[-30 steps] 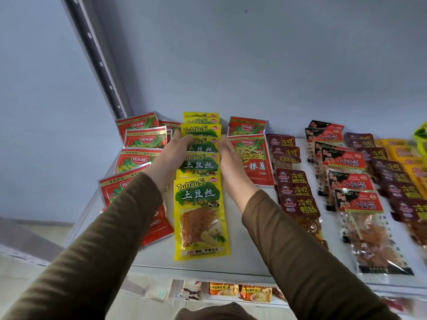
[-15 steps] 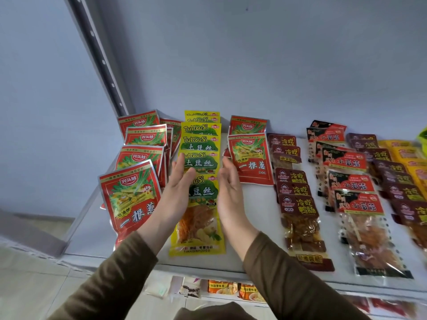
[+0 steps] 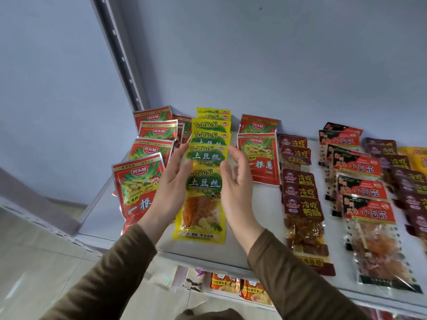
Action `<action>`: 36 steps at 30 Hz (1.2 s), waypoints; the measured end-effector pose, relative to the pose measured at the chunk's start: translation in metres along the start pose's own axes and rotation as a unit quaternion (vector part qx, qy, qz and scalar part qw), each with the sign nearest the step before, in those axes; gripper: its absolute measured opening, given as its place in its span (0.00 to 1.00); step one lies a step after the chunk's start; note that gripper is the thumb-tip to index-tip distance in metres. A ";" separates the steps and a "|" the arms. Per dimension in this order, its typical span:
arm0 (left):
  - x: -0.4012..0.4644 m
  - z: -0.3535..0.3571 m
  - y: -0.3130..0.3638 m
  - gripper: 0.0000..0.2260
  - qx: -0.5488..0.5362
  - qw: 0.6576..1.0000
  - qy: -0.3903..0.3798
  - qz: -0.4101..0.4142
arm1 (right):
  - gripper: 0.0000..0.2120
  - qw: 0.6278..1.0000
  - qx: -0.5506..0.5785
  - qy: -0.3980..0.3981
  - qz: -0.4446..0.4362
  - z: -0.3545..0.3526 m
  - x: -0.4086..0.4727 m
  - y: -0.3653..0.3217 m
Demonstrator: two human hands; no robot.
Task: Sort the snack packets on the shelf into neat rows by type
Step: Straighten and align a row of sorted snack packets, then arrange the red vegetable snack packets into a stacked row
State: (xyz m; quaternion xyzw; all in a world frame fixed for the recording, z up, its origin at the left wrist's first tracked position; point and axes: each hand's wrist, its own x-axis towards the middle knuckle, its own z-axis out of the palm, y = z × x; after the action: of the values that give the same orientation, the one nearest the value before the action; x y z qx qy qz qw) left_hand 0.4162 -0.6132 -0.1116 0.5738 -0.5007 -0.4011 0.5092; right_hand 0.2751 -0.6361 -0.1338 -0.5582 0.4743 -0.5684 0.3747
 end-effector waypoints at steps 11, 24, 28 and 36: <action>-0.003 -0.111 -0.022 0.29 0.213 0.966 0.131 -0.072 | 0.35 0.946 -0.196 -0.256 0.027 0.057 -0.009 -0.042; 0.015 -0.140 -0.030 0.32 0.046 0.995 0.035 -0.084 | 0.44 0.949 -0.281 -0.133 0.057 0.123 -0.020 -0.030; 0.017 -0.143 -0.026 0.25 0.018 0.996 0.035 -0.084 | 0.40 0.968 -0.215 -0.084 0.101 0.125 -0.024 -0.034; 0.020 -0.141 -0.022 0.13 0.000 0.995 0.014 -0.094 | 0.06 0.983 -0.084 -0.064 0.153 0.121 -0.023 -0.038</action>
State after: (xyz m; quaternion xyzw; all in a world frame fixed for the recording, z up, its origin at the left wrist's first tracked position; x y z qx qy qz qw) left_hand 0.5600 -0.6075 -0.1097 0.6242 -0.4371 -0.4388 0.4762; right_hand 0.4005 -0.6186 -0.1128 -0.5437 0.5755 -0.4255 0.4383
